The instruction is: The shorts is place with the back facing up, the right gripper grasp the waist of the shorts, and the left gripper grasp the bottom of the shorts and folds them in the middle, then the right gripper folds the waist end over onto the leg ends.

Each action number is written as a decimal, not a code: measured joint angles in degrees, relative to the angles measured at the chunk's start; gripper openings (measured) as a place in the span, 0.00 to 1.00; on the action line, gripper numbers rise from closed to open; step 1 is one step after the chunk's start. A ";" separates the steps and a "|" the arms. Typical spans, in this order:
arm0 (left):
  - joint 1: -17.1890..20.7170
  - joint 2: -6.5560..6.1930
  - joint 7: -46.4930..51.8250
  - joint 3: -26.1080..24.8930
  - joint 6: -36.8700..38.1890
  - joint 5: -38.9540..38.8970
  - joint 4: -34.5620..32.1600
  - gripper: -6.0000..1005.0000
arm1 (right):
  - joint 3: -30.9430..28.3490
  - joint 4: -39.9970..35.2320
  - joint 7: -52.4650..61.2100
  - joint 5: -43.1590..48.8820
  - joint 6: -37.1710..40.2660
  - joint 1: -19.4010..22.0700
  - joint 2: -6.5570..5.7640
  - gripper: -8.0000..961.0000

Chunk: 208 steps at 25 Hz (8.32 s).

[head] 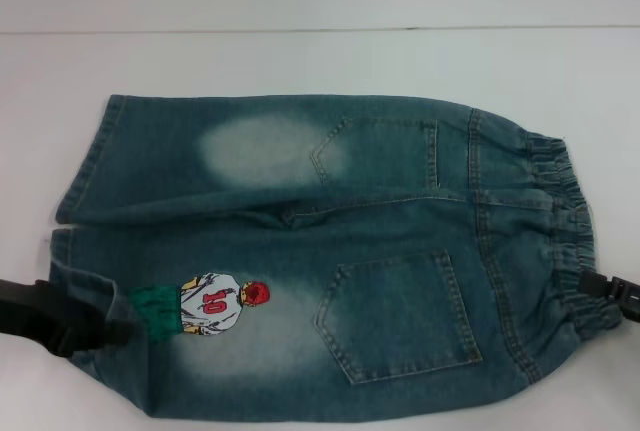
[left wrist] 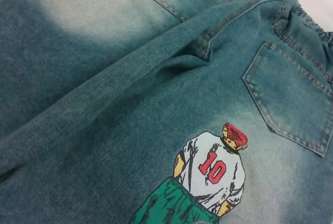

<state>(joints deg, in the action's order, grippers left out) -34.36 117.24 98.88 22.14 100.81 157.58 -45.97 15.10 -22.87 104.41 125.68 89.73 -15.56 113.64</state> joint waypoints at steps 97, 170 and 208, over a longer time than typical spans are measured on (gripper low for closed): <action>4.03 -2.55 -4.13 -9.30 -0.92 -4.60 -0.06 0.05 | -1.52 -0.78 -0.76 0.96 -0.40 -0.41 -0.70 0.06; -4.72 -5.75 -6.00 -11.48 -12.11 -20.14 5.82 0.05 | -4.50 -6.77 2.45 -7.19 -4.68 -11.37 -3.15 0.07; -5.96 0.67 -7.67 -2.35 -27.84 -28.47 8.09 0.05 | -4.11 -6.97 3.05 -7.20 -19.65 -16.43 -1.92 0.12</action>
<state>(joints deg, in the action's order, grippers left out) -40.32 117.91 91.21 19.79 72.97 129.11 -37.88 10.99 -29.83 107.46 118.48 70.08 -31.99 111.72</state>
